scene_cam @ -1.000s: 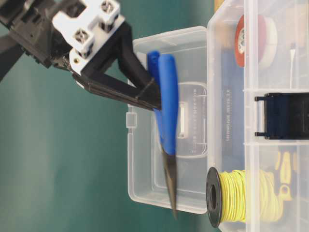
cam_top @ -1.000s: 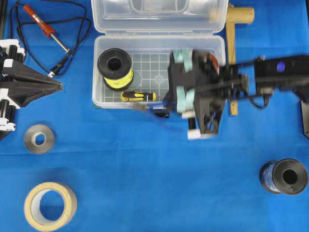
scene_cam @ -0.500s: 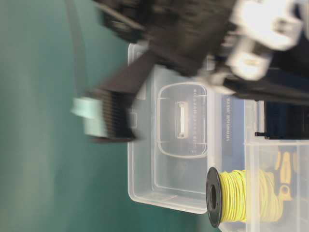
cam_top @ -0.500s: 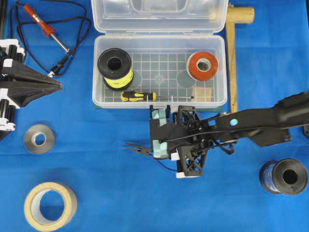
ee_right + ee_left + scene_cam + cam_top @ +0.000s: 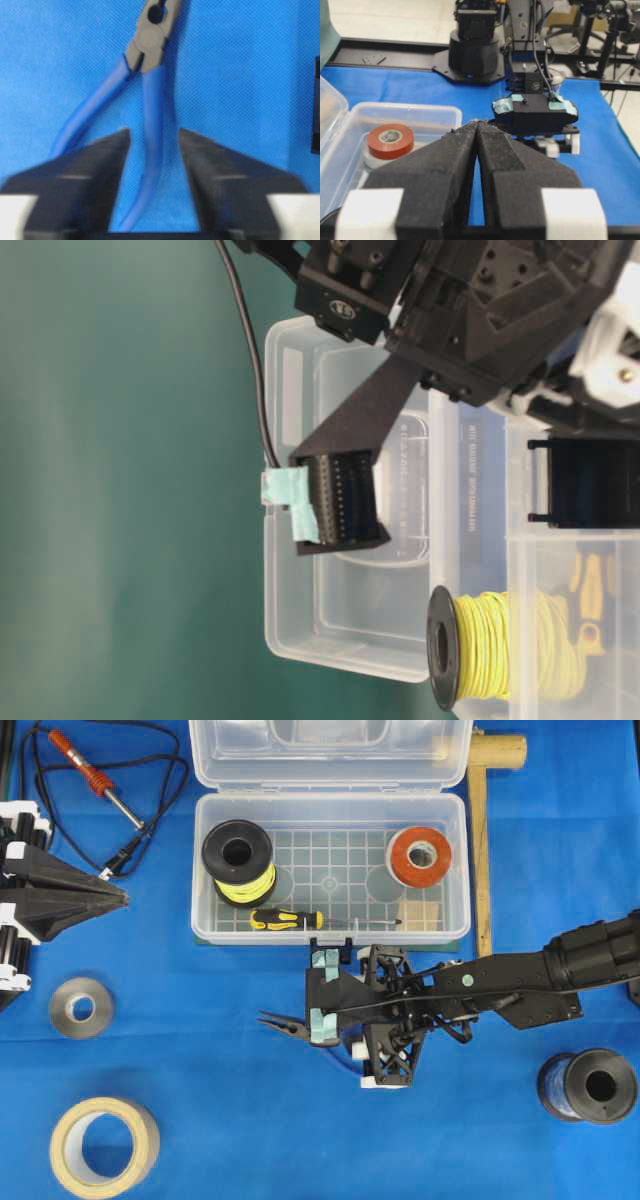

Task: Pick the nipper from the toolbox among several items.
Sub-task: 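Lower the nipper onto the blue table and open the right gripper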

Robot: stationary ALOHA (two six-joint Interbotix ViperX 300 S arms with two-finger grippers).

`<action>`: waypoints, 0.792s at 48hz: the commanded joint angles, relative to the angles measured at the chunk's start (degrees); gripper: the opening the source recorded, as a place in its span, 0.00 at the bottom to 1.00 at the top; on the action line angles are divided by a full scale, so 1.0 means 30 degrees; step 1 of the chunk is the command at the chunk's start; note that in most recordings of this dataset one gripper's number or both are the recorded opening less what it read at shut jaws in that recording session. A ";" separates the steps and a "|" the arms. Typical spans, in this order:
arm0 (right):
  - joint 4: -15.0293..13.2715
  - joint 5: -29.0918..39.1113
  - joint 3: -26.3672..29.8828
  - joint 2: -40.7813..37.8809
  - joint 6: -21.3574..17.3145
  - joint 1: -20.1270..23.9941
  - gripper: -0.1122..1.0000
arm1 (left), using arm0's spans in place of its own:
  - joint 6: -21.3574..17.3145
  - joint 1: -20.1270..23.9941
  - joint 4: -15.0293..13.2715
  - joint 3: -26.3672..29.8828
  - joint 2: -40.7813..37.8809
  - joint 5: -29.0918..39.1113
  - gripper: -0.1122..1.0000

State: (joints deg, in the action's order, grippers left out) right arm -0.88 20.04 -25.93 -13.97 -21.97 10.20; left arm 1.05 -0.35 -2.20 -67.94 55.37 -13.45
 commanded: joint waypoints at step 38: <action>-0.5361 0.1230 -0.7295 1.7637 -0.0469 -0.1436 0.86 | 0.0029 0.0029 -0.0029 0.0117 0.0029 -0.0059 0.10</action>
State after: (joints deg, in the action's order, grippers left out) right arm -16.52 26.02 -44.56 33.93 -23.29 6.50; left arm 1.05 -0.35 -2.20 -68.12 55.81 -13.36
